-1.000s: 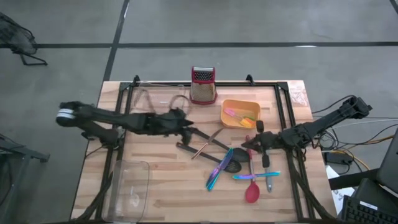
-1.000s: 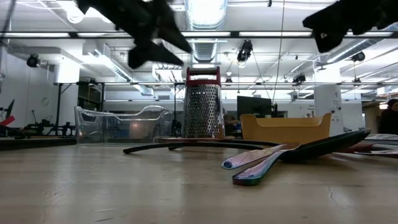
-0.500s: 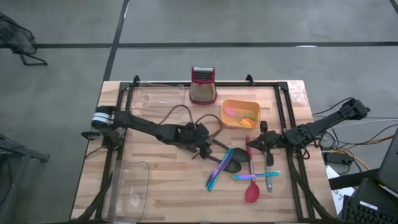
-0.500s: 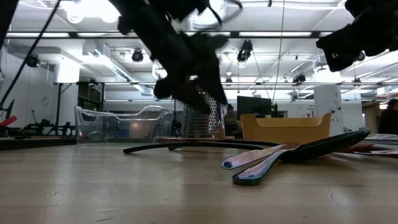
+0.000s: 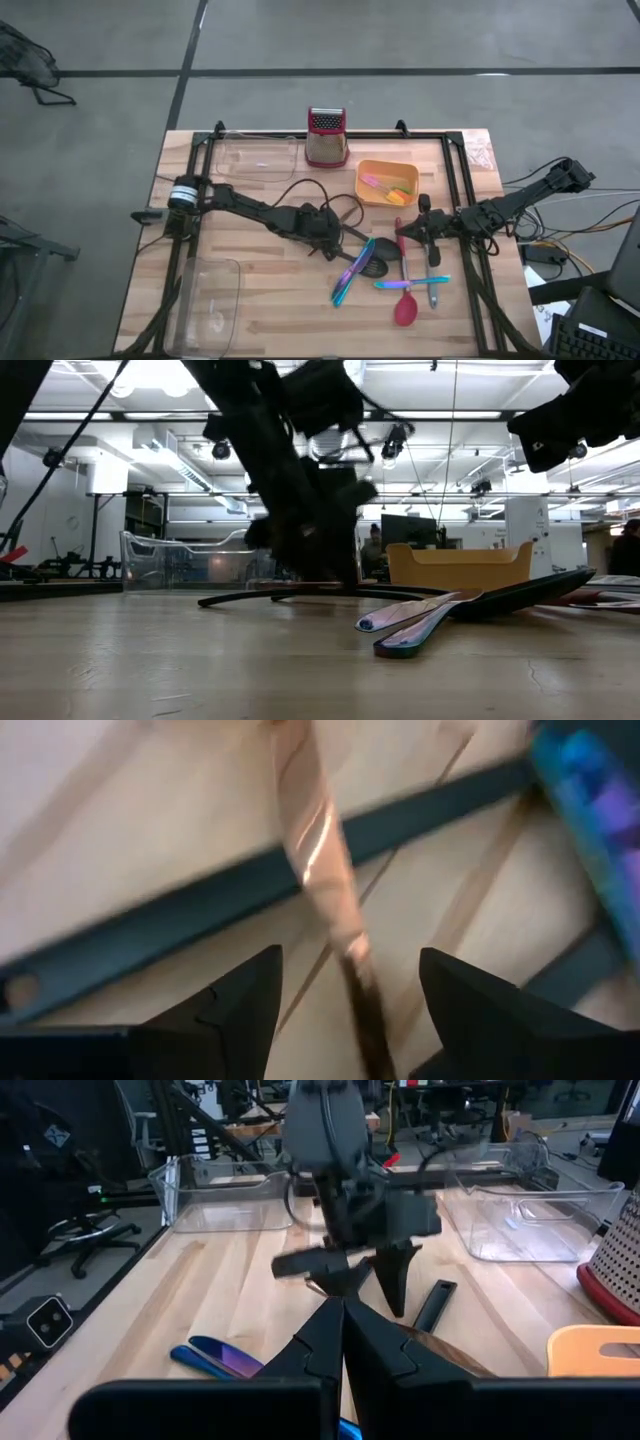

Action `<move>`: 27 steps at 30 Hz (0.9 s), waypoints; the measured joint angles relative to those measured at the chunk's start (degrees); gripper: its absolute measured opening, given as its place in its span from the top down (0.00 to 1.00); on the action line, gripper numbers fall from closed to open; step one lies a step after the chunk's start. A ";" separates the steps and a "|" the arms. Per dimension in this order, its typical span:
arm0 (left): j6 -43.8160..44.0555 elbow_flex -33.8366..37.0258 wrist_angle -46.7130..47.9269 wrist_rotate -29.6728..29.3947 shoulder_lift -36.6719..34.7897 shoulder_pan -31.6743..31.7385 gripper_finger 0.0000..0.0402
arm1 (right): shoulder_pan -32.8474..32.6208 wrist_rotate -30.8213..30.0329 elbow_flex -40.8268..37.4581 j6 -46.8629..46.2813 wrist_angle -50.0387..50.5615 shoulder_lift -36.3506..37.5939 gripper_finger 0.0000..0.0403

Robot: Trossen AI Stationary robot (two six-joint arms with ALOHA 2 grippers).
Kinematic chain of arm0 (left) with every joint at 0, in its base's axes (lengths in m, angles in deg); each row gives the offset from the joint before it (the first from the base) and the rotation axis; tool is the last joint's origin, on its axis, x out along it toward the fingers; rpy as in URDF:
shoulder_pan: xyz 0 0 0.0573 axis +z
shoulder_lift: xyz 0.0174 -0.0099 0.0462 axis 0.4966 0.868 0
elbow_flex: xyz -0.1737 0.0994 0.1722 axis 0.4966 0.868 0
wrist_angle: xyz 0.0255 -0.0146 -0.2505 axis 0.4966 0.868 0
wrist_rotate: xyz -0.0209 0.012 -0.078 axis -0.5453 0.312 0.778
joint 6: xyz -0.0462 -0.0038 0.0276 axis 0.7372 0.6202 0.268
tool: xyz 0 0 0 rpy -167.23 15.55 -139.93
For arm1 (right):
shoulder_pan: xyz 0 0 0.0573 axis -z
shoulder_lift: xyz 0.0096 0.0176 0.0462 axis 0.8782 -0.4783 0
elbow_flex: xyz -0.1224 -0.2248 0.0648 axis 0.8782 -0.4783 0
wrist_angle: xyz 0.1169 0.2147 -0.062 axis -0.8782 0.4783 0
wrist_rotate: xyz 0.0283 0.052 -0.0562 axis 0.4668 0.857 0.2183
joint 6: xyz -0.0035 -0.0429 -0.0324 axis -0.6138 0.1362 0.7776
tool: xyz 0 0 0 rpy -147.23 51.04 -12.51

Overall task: Pick & Place Kitchen Items
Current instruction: Put the brown knife into the top transparent bin

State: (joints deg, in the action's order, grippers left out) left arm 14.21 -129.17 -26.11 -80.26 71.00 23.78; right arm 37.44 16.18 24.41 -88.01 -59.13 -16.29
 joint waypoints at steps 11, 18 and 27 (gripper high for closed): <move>0.11 0.08 0.77 0.25 0.96 0.14 0.55 | 0.00 -0.04 -0.04 -0.07 -0.06 0.00 0.98; -0.44 0.59 1.25 1.58 0.89 0.76 0.86 | 0.00 -0.14 -0.04 -0.07 -0.06 -0.04 0.98; -1.69 0.72 6.24 2.49 -1.82 0.76 0.90 | 0.00 -0.13 -0.15 -0.07 -0.06 -0.04 0.98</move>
State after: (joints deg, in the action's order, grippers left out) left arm 12.52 -128.45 -19.87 -77.77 69.18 24.54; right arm 37.44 16.05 24.25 -88.07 -59.19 -16.33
